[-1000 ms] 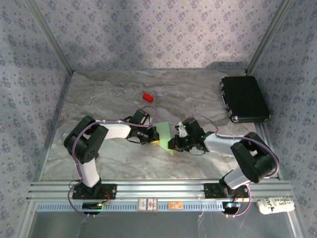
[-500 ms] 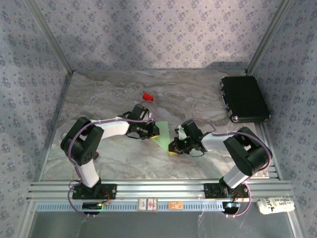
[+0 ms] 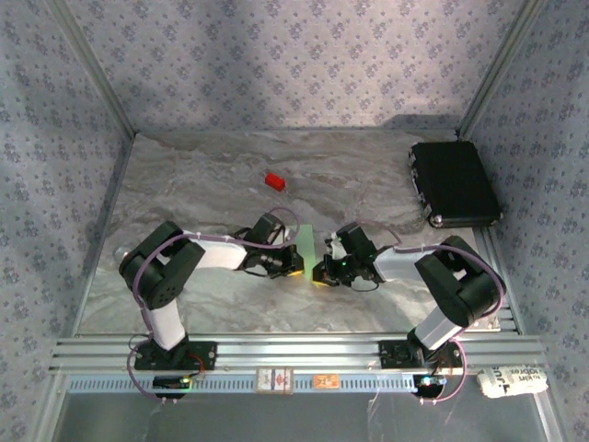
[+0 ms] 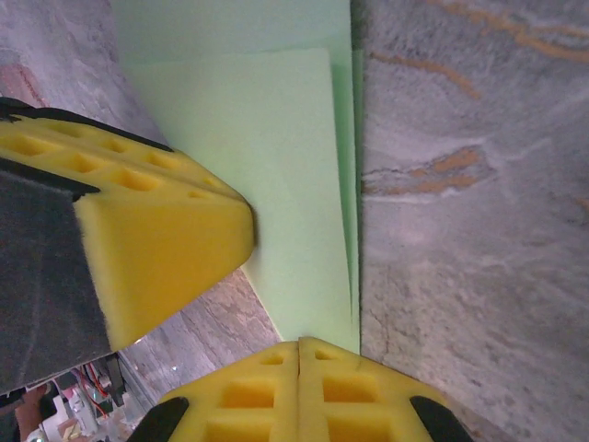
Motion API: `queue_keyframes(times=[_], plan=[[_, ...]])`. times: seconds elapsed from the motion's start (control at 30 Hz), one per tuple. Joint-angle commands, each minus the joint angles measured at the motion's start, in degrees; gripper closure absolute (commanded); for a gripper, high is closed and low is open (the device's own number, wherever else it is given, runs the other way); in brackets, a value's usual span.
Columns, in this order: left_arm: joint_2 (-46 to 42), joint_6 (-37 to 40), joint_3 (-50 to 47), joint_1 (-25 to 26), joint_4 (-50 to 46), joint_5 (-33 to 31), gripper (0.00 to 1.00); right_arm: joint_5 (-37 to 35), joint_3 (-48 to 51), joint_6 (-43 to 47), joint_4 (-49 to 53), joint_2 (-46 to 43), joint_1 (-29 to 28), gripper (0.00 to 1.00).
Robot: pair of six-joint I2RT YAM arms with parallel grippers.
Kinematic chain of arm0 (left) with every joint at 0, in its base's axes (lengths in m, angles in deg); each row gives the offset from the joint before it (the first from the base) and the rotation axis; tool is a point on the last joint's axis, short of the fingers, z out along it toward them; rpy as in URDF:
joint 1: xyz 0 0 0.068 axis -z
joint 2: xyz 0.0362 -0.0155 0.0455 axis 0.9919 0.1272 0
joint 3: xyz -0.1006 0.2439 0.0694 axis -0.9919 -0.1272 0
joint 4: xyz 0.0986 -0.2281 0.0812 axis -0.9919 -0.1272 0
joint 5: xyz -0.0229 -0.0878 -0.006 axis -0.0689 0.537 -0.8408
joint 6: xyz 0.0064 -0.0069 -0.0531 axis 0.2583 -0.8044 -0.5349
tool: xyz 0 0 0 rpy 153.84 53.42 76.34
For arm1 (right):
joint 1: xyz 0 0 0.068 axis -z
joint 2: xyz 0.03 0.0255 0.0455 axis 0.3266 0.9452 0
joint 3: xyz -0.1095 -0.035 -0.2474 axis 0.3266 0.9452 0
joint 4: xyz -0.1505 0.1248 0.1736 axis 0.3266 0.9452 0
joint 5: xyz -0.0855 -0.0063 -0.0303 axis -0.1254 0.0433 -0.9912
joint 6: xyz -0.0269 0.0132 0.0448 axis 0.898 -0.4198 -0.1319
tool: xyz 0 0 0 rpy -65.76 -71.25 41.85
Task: Fold a paper plane with a square sheet of paper (pick it up from the middle)
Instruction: Third fold the triangle at the center of the table.
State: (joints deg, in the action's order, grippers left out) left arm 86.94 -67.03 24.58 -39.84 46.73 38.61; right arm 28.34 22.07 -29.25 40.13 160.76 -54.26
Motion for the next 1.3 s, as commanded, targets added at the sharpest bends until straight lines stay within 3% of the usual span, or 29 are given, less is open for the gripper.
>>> queue_keyframes(times=[0.0,0.53,0.9,1.1,1.27], plan=[[0.2,1.5,-1.7,-1.4,-0.8,-4.8,0.94,-4.9,2.1,-0.3,4.3,1.7,-0.4,1.0],[-1.2,7.7,-1.1,-12.2,-8.0,-4.3,0.93,-4.9,2.5,0.4,5.3,0.7,-0.4,1.0],[-5.7,9.1,0.6,-14.3,-11.3,-4.0,0.9,-4.2,-1.5,2.4,6.7,-3.8,0.2,1.0],[-8.4,8.4,0.3,-14.6,-10.8,-3.5,0.86,-9.0,-6.3,5.9,13.3,-7.2,1.7,0.95],[-8.5,7.3,-0.1,-15.6,-8.7,0.2,0.8,-11.1,-8.0,6.6,13.5,-6.9,3.4,0.82]])
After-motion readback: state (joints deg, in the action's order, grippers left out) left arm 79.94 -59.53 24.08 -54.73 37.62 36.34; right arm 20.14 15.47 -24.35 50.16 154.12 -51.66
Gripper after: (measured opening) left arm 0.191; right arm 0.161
